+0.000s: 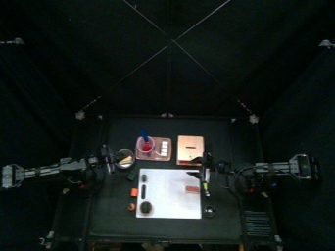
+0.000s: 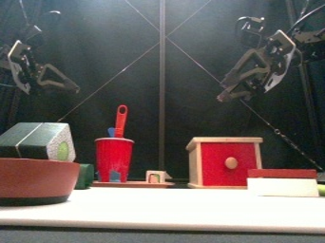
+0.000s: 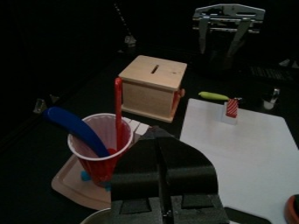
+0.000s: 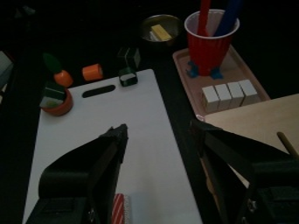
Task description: Put the white sushi roll onto the cutting board
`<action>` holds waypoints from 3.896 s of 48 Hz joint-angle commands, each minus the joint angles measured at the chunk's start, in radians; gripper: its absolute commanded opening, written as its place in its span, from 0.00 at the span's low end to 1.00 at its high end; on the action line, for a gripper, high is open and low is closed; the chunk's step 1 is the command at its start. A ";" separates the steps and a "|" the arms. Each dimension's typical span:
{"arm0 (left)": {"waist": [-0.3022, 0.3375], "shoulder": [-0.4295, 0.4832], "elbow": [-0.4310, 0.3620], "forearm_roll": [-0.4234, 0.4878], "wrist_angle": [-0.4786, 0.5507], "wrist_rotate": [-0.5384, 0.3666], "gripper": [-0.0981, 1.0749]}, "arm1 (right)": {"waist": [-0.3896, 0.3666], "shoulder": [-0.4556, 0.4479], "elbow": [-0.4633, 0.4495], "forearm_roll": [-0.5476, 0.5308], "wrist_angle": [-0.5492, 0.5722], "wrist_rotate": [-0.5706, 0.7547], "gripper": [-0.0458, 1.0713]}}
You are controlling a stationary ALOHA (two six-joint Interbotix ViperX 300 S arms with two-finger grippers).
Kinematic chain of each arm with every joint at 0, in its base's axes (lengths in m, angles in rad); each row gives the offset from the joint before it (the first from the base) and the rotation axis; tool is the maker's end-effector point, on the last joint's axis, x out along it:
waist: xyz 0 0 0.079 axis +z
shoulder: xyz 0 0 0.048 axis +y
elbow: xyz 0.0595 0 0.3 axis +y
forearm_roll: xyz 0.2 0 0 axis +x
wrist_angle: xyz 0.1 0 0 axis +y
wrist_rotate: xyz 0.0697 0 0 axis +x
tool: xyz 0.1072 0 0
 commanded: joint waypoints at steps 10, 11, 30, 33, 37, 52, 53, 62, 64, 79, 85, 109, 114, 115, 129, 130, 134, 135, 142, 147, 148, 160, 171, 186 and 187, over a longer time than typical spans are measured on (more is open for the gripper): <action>0.008 0.006 -0.025 0.005 -0.002 0.003 0.08 | 0.006 -0.008 -0.015 0.000 -0.009 0.002 0.86; 0.008 0.006 -0.025 0.005 -0.002 0.003 0.09 | 0.006 -0.008 -0.015 0.000 -0.009 0.000 0.86; 0.008 0.006 -0.029 0.015 -0.003 0.002 0.08 | 0.023 -0.008 -0.023 -0.002 0.000 0.002 0.86; 0.008 0.006 -0.029 0.015 -0.003 0.002 0.08 | 0.028 -0.003 -0.026 0.000 -0.002 0.002 0.86; 0.008 0.006 -0.029 0.015 -0.006 0.002 0.08 | 0.029 0.020 -0.043 0.006 -0.009 0.003 0.86; 0.008 0.006 -0.034 0.015 -0.008 0.003 0.09 | 0.028 0.138 -0.187 0.067 0.051 0.008 0.86; 0.008 0.006 -0.034 0.015 -0.008 0.003 0.08 | 0.028 0.141 -0.198 0.083 0.058 0.008 0.86; 0.008 0.006 -0.035 0.020 -0.008 0.003 0.08 | -0.048 0.187 -0.348 0.360 0.163 0.000 0.86; 0.008 0.006 -0.035 0.020 -0.008 0.003 0.08 | -0.058 0.193 -0.374 0.377 0.187 0.005 0.86; 0.008 0.006 -0.035 0.020 -0.008 -0.002 0.09 | -0.285 0.336 -0.609 0.643 0.540 0.014 0.86; 0.003 0.006 -0.031 0.018 -0.008 -0.005 0.09 | -0.410 0.396 -0.640 0.655 0.676 0.018 0.86; -0.002 0.008 -0.026 0.012 -0.002 -0.009 0.09 | -0.319 0.615 -0.927 -0.193 1.037 0.776 0.83; -0.003 0.008 -0.028 -0.011 0.000 -0.008 0.09 | -0.302 0.687 -0.992 -0.184 1.032 0.848 0.83; -0.003 0.008 -0.028 -0.015 -0.002 -0.006 0.09 | -0.299 0.709 -1.011 -0.181 1.034 0.861 0.83; -0.003 0.008 -0.028 -0.025 -0.002 -0.003 0.09 | -0.305 0.885 -1.203 -0.144 1.095 0.914 0.82; -0.003 0.008 -0.029 -0.025 -0.002 -0.002 0.09 | -0.305 0.894 -1.212 -0.149 1.101 0.928 0.82; -0.003 0.008 -0.028 -0.025 -0.006 -0.002 0.09 | -0.307 0.923 -1.235 -0.206 1.135 0.982 0.82; -0.003 0.008 -0.028 -0.025 -0.006 -0.002 0.09 | -0.307 0.928 -1.238 -0.216 1.144 0.991 0.82; -0.003 0.008 -0.029 -0.025 -0.014 -0.002 0.09 | -0.307 0.934 -1.239 -0.281 1.207 1.037 0.82; -0.005 0.008 -0.032 -0.025 -0.020 -0.002 0.09 | -0.307 0.937 -1.241 -0.296 1.207 1.066 0.82; -0.005 0.008 -0.032 -0.025 -0.021 -0.002 0.09 | -0.307 0.939 -1.243 -0.299 1.204 1.072 0.82; -0.026 0.008 -0.043 -0.023 -0.023 0.000 0.09 | -0.314 0.997 -1.258 -0.328 1.163 1.152 0.82; -0.031 0.008 -0.040 -0.018 -0.021 0.002 0.09 | -0.319 1.020 -1.281 -0.348 1.164 1.198 0.82; -0.031 0.008 -0.035 -0.005 -0.021 0.002 0.09 | -0.318 1.042 -1.284 -0.364 1.164 1.224 0.82; -0.031 0.008 -0.035 -0.003 -0.021 0.002 0.09 | -0.318 1.043 -1.284 -0.364 1.164 1.224 0.82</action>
